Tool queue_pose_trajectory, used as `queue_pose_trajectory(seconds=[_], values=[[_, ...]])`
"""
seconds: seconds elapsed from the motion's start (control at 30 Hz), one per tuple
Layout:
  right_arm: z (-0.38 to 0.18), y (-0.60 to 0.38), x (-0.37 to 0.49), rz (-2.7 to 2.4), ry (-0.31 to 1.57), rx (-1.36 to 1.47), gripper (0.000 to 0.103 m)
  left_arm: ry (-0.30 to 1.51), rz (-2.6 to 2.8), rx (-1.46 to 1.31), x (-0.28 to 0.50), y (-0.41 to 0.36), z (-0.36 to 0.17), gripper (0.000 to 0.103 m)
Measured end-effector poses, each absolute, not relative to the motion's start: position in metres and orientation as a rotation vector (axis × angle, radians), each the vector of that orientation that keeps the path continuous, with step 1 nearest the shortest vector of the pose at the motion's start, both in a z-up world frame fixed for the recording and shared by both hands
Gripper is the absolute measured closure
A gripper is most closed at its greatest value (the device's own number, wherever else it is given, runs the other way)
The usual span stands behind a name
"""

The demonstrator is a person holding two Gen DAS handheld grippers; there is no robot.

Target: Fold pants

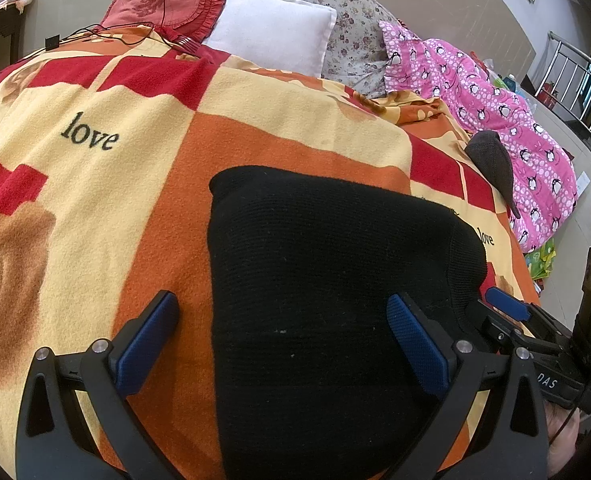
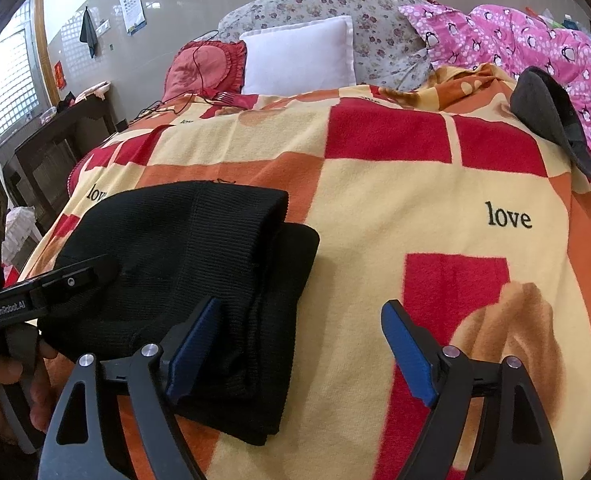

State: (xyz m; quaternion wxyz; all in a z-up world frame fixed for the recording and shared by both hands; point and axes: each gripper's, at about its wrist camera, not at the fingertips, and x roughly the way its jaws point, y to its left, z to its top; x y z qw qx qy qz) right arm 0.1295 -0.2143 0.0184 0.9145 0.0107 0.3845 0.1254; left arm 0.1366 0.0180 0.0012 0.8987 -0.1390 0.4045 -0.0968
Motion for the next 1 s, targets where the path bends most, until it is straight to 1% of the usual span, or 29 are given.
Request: queue_pose_trajectory(seconds=[0.3, 1.0], values=[[0.021, -0.206, 0.126, 0.209, 0.767, -0.048, 0.018, 0.838, -0.2, -0.286, 0.137, 0.018, 0.001, 0.0], [0.02, -0.207, 0.128, 0.215, 0.773, -0.031, 0.017, 0.837, -0.2, -0.288, 0.137, 0.018, 0.001, 0.0]])
